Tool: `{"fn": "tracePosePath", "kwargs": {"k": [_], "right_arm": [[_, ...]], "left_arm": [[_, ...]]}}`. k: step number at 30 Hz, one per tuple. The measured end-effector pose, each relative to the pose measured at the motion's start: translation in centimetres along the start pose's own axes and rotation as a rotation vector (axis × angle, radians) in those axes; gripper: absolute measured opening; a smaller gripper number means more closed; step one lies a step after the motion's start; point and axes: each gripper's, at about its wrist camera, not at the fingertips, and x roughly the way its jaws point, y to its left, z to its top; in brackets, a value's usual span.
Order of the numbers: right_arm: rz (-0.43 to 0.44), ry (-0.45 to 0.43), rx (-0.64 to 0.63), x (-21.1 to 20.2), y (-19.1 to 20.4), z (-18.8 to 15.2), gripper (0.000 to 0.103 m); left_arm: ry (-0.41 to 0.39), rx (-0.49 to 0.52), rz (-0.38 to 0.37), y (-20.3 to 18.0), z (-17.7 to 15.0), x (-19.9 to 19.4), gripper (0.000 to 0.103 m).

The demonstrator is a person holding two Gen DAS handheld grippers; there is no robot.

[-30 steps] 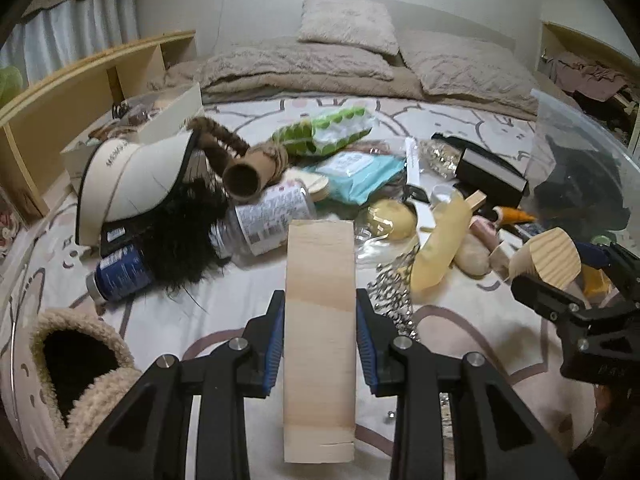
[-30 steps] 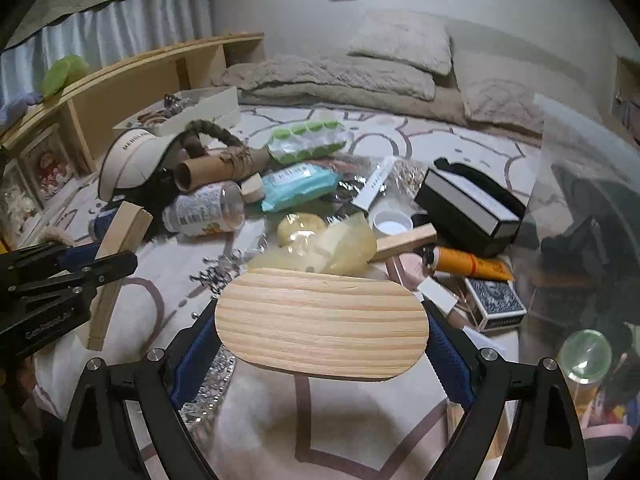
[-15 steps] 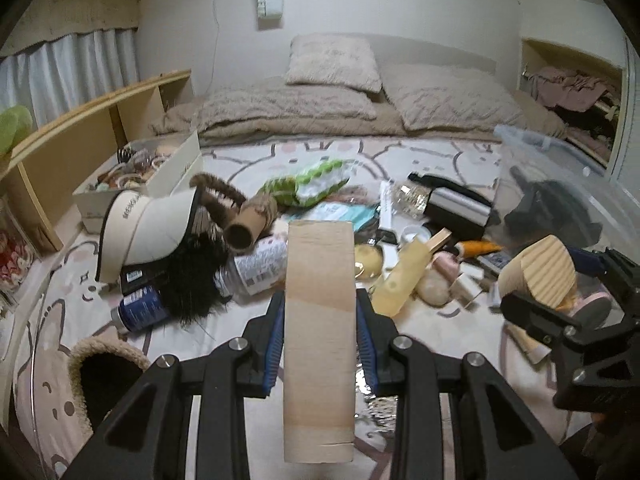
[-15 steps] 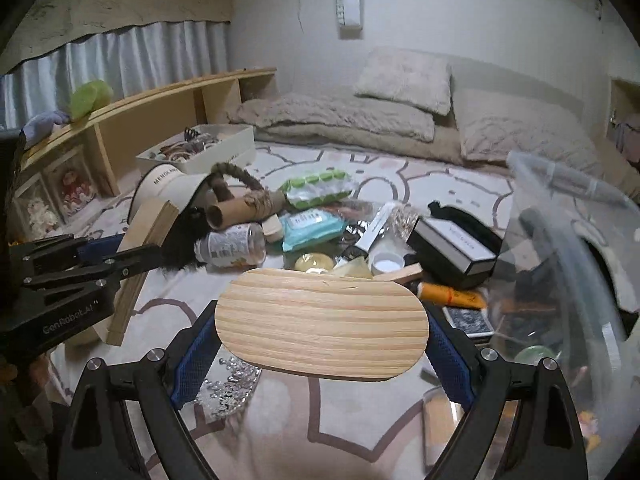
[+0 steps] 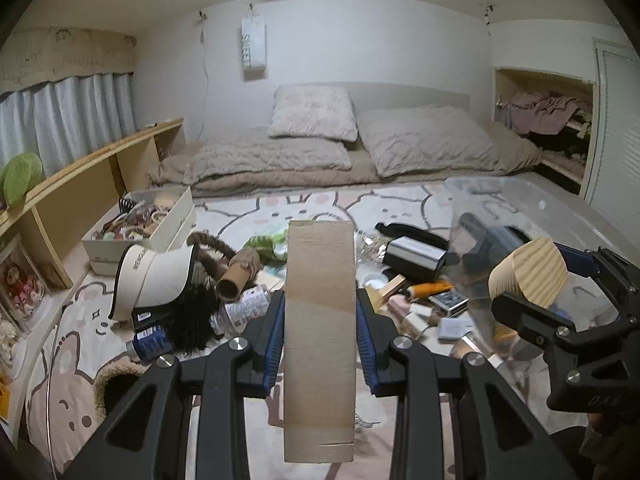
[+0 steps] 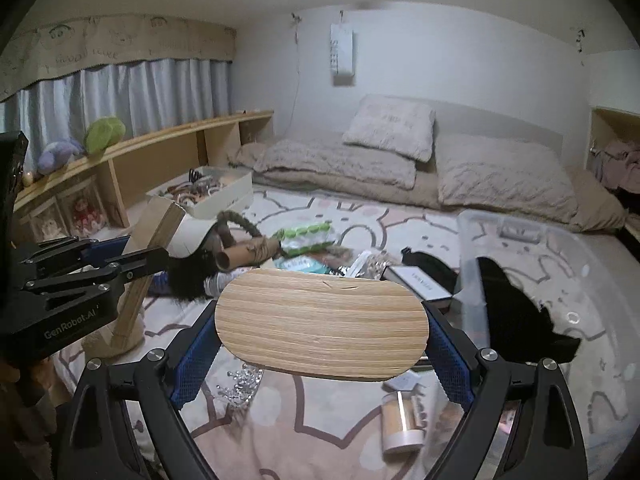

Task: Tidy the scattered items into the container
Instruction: 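Lift the wooden stick with the left tool while the right tool carries the oval lid toward the container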

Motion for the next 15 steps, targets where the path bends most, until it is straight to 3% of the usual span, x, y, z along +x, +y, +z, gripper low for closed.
{"fn": "tracePosePath", "kwargs": {"k": [7,15], "right_arm": [[0.018,-0.041,0.052,-3.4,-1.8,1.2,0.094],[-0.052,-0.091,0.055,-7.1,-4.5,1.8,0.094]], "left_arm": [[-0.064,0.012,-0.043,-2.0,1.9,-3.1,0.032],[-0.114,0.033,-0.09,-4.7,3.5,-5.1,0.032]]}}
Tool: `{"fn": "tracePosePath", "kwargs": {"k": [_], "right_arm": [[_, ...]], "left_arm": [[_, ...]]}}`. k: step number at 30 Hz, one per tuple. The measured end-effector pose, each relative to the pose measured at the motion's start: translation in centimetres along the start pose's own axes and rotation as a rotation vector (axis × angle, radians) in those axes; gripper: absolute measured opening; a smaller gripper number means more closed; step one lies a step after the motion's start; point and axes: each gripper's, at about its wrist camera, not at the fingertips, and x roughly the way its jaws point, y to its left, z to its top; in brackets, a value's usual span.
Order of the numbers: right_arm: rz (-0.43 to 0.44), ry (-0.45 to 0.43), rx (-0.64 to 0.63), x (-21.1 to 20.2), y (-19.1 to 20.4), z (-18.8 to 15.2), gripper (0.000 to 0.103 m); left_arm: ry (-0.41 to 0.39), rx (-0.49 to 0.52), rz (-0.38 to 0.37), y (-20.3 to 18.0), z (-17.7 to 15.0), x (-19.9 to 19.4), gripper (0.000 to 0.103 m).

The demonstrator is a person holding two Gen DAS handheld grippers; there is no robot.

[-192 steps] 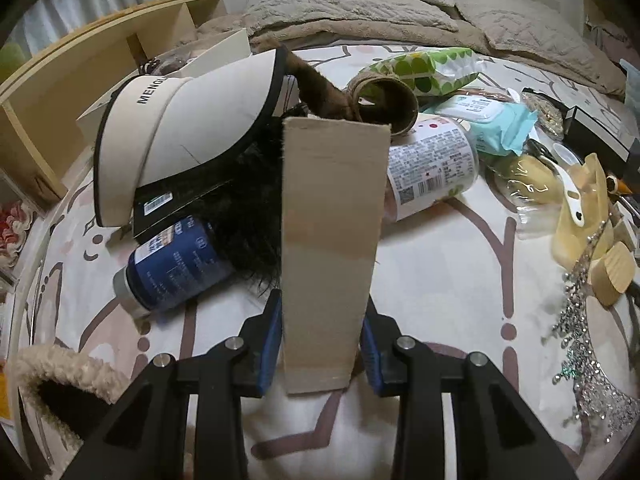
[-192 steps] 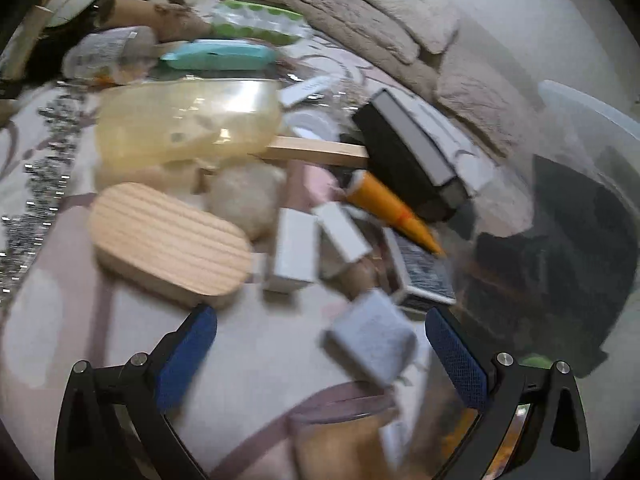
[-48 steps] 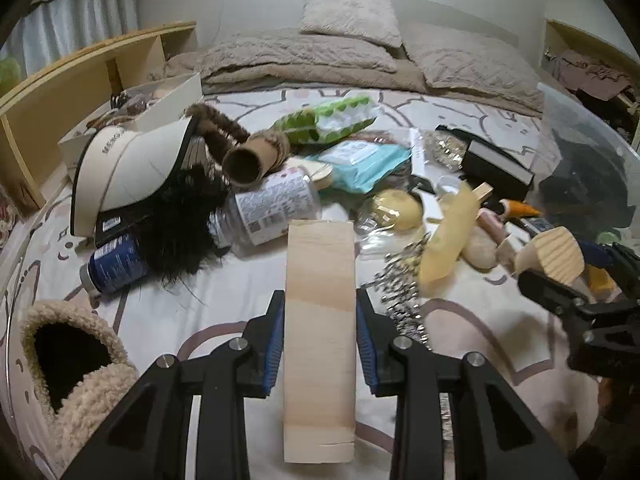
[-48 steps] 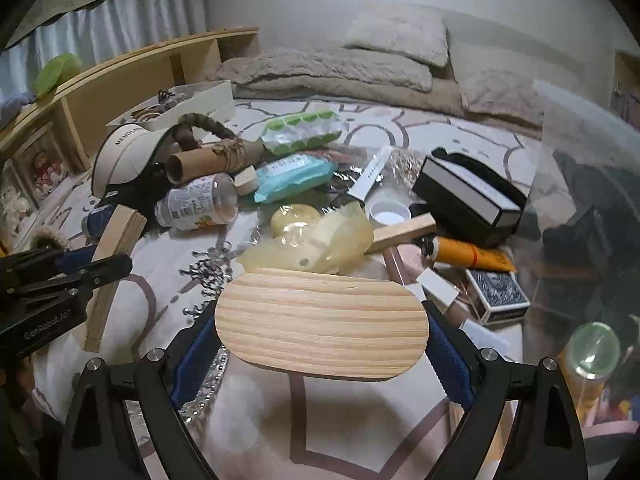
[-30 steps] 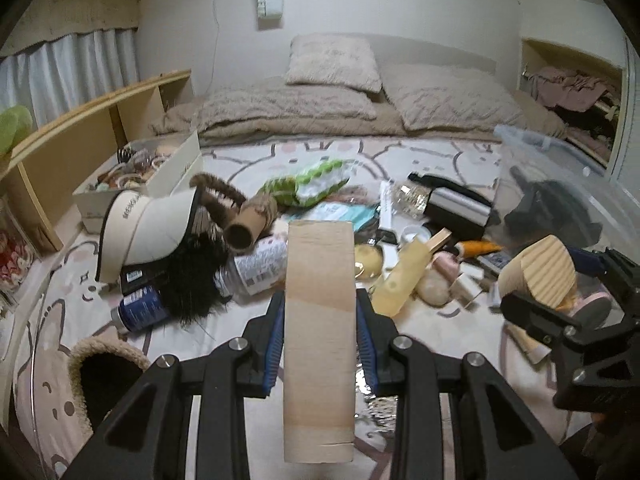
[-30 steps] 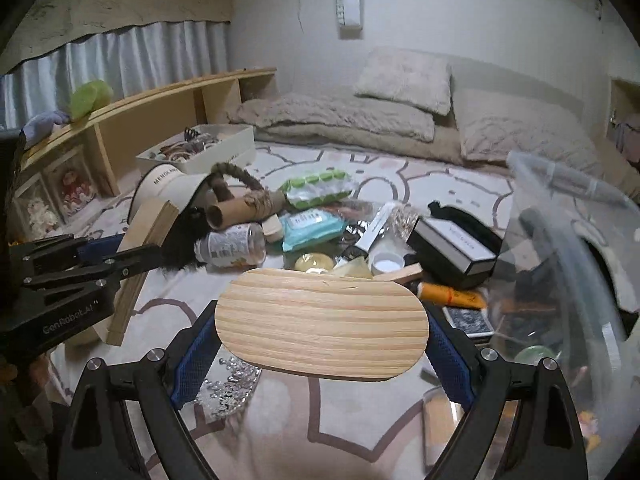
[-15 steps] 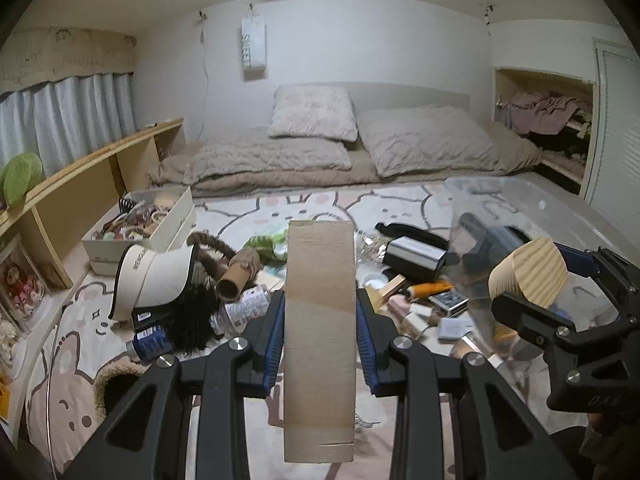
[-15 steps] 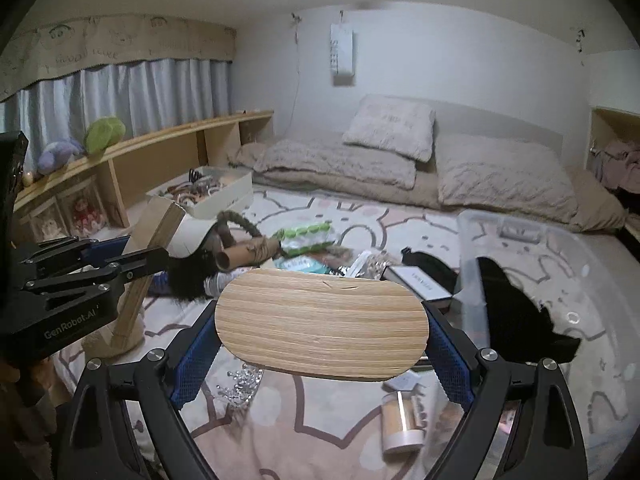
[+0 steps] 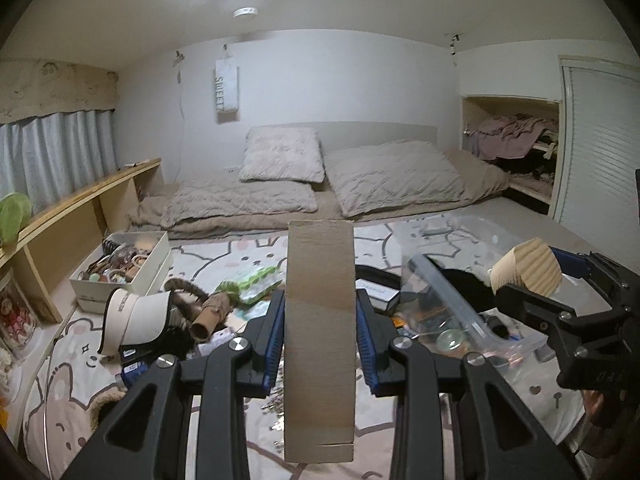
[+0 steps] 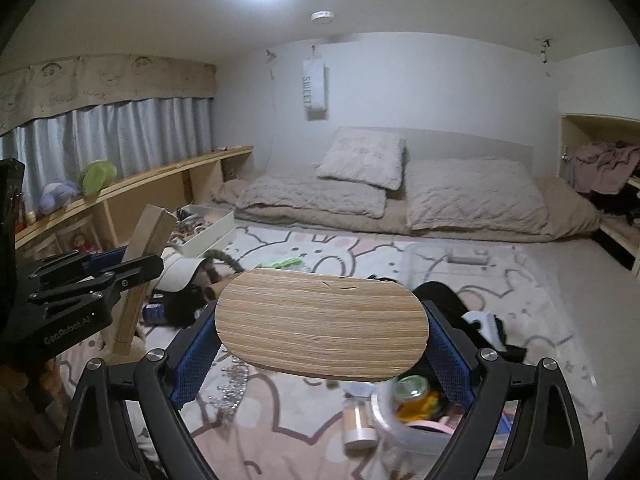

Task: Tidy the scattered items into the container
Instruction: 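Lift the wooden stick with the left tool while the right tool carries the oval lid toward the container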

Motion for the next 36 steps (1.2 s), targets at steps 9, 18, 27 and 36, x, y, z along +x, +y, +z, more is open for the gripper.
{"fn": "tracePosePath", "kwargs": {"k": [9,18,27,36], "right_arm": [[-0.114,-0.024,-0.02,-2.4,-4.0,0.3,0.094],[-0.2,0.008,0.02,-3.5,-9.4,0.1,0.094],[-0.235,0.142,0.08,-1.7,-14.1,-0.7,0.094],[-0.218,0.345,0.152,2.4,-16.9,-3.1,0.094]], "left_arm": [[-0.02,0.012,-0.11,-4.0,1.8,0.4,0.032],[-0.031,0.022,-0.213,-8.8,4.0,1.8,0.032],[-0.032,0.049,-0.254,-12.7,5.1,3.6,0.032],[0.019,0.065,-0.289,-15.5,5.0,5.9,0.033]]}}
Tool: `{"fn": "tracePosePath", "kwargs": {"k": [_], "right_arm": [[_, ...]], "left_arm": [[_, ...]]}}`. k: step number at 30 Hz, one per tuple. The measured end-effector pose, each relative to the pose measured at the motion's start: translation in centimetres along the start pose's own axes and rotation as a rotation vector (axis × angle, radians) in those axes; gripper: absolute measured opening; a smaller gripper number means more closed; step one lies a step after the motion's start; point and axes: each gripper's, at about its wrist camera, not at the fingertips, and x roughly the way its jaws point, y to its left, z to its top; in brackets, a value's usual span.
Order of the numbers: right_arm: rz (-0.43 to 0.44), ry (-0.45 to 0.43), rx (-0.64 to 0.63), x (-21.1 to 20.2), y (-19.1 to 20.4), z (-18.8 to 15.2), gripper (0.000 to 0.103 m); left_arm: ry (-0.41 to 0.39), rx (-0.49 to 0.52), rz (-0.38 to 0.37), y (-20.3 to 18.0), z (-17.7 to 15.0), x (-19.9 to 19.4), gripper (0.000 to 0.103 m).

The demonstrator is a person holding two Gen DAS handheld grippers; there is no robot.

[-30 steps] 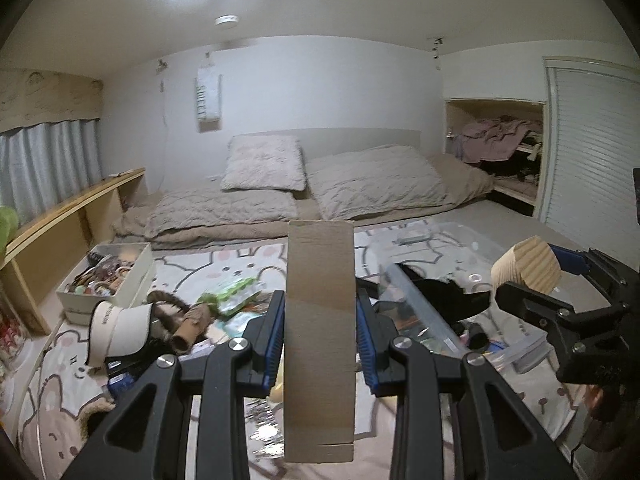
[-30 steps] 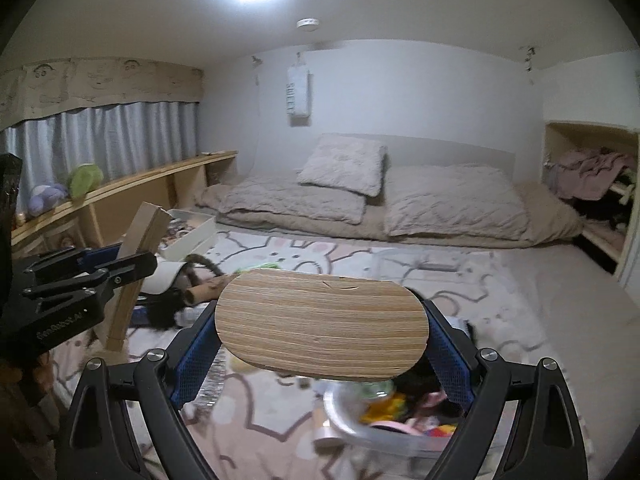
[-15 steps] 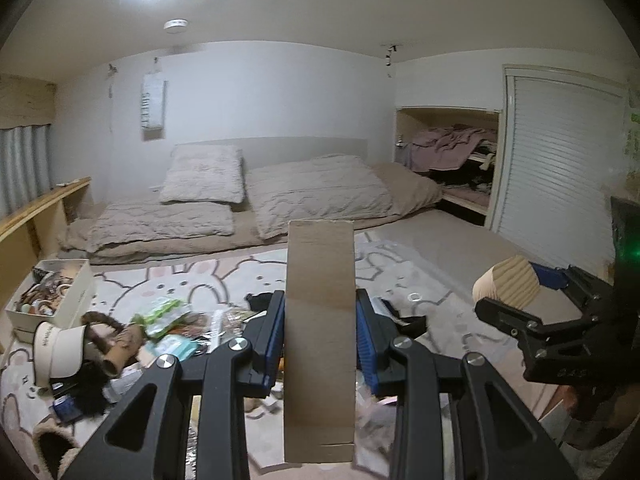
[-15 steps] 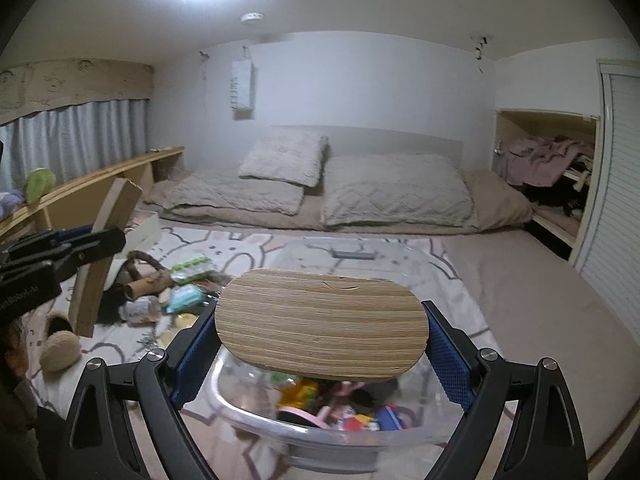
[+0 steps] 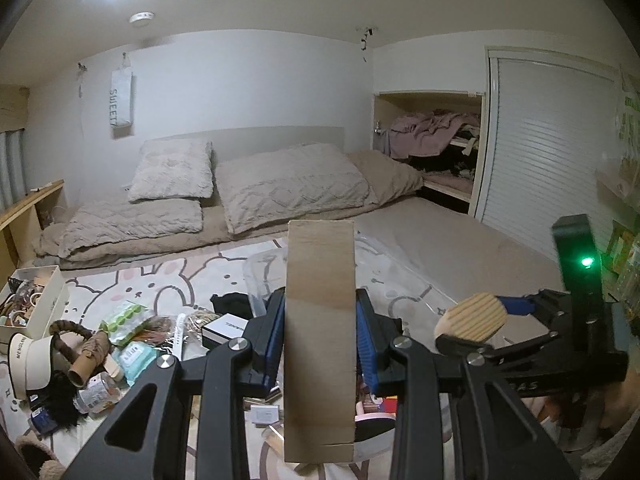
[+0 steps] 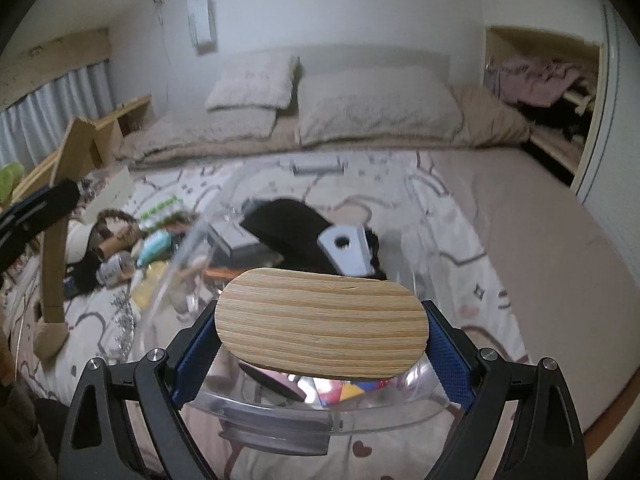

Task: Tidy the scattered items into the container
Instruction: 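Lift the wooden stick with the left tool while the right tool carries the oval lid toward the container, then open the right tool to drop the oval wooden lid into the container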

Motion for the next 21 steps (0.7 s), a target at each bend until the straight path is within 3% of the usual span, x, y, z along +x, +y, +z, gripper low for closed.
{"fn": "tracePosePath", "kwargs": {"k": [11,18,21], "right_arm": [[-0.026,0.276,-0.021,4.5,-0.4,-0.3,0.094],[-0.068,0.409,-0.092,6.0,-0.5,-1.2,0.094],[-0.045,0.445,-0.071,6.4,-1.0,-1.3,0.094]], "left_arm": [[0.067,-0.01,-0.048,-1.2,-1.1,2.5,0.032],[0.088,-0.014,-0.088,-2.3,-1.0,3.9,0.033],[0.106,-0.009,-0.097,-2.7,-1.0,4.8,0.033]]}}
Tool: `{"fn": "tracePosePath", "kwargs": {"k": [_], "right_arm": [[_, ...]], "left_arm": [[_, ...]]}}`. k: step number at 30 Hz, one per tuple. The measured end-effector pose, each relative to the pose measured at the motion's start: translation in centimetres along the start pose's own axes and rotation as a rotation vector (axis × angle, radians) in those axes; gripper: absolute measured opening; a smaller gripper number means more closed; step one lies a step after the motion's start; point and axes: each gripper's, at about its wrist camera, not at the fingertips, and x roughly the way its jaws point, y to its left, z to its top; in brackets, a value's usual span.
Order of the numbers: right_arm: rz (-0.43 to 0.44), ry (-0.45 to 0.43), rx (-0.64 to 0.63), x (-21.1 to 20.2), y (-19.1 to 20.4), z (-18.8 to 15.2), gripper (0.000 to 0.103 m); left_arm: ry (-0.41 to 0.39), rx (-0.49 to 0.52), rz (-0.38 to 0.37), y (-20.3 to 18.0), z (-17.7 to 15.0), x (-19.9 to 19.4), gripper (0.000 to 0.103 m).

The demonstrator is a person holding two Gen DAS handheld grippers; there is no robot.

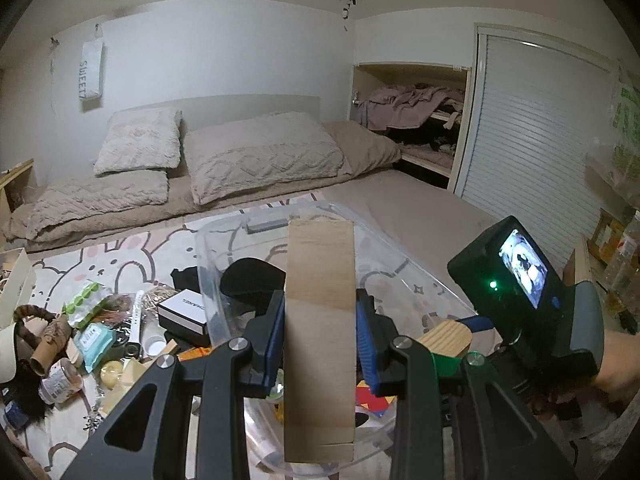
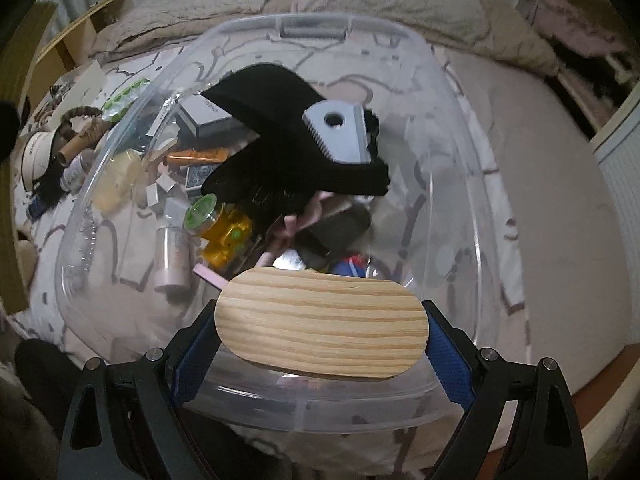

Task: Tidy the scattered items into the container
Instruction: 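Open the right tool to drop the oval wooden lid into the container, then lower the wooden stick into the container with the left tool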

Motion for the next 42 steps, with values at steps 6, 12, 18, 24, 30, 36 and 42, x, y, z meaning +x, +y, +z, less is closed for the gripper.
{"fn": "tracePosePath", "kwargs": {"k": [6,12,18,24,30,36,42], "right_arm": [[0.012,0.031,-0.013,0.0,0.0,0.2,0.094],[-0.033,0.02,-0.076,-0.5,0.4,0.4,0.103],[-0.018,-0.013,-0.099,-1.1,-0.1,0.2,0.103],[-0.019,-0.062,-0.133,-1.2,0.0,0.2,0.103],[-0.016,-0.131,-0.184,-1.4,0.0,-0.2,0.103],[-0.028,-0.179,-0.227,-1.6,0.1,-0.3,0.103],[-0.004,-0.216,-0.235,-1.5,-0.3,-0.5,0.103]], "left_arm": [[0.05,-0.001,-0.021,-0.3,-0.1,1.8,0.033],[0.089,0.004,-0.028,-0.5,-0.3,3.3,0.033],[0.112,-0.002,-0.041,-0.6,0.0,4.3,0.033],[0.152,-0.003,-0.046,-0.3,0.9,5.6,0.032],[0.221,0.02,-0.008,0.4,1.8,7.8,0.032],[0.284,-0.043,0.014,1.9,2.1,10.2,0.032],[0.322,-0.001,0.147,2.2,3.2,13.1,0.032]]}}
